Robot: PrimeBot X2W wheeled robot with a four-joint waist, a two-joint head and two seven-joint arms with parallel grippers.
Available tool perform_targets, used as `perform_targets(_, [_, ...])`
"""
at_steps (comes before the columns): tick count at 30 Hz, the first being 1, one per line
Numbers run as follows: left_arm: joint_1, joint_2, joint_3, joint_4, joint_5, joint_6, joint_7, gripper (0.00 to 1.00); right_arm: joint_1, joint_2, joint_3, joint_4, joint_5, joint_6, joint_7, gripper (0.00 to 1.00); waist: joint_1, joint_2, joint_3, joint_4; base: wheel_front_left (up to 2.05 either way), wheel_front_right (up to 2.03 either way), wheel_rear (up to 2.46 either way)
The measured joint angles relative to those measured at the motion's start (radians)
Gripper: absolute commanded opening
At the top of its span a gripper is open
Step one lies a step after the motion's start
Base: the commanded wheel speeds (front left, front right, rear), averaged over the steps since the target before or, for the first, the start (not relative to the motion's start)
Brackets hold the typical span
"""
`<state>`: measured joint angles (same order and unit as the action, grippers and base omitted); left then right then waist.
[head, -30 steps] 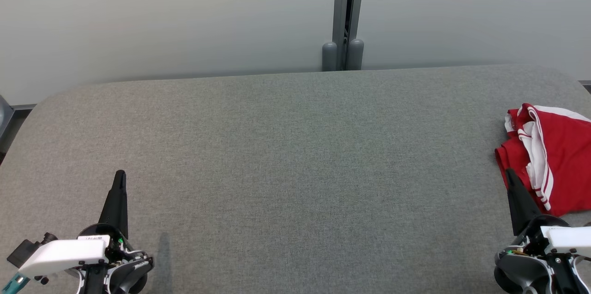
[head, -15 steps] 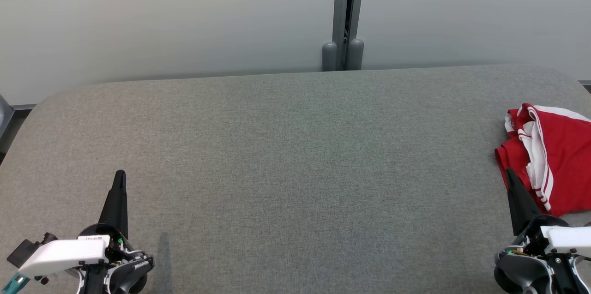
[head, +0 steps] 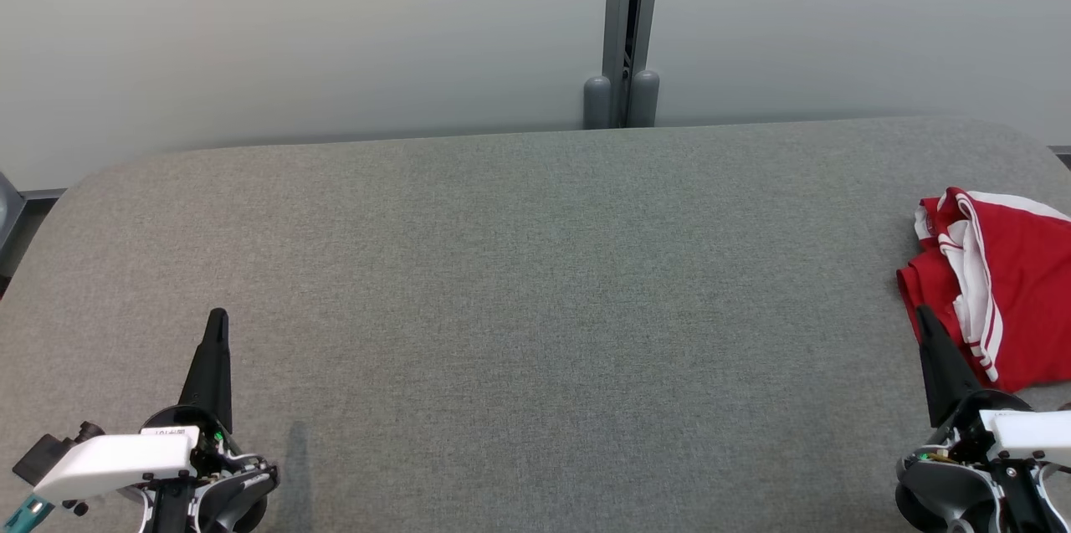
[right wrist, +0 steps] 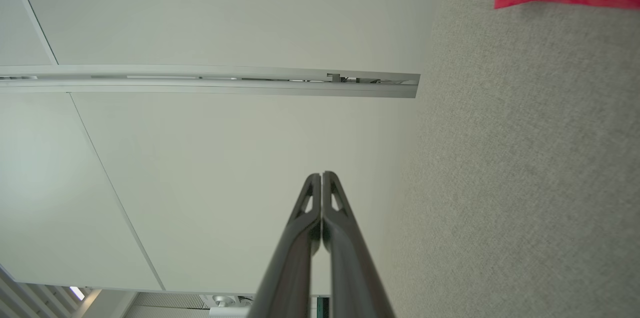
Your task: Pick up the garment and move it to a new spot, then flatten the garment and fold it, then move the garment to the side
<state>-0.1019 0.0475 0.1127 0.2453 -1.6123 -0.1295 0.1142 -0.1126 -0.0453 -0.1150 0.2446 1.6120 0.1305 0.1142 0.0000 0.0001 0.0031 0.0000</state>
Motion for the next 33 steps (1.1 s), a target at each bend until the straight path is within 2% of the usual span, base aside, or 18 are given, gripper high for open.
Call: perform_targets(33, [0.000, 0.000, 0.000, 0.000, 0.000, 0.000, 0.000, 0.00, 0.000, 0.000, 0.000, 0.000, 0.000, 0.000, 0.000, 0.00, 0.0000, 0.0000, 0.000, 0.000, 0.00, 0.00, 0.00])
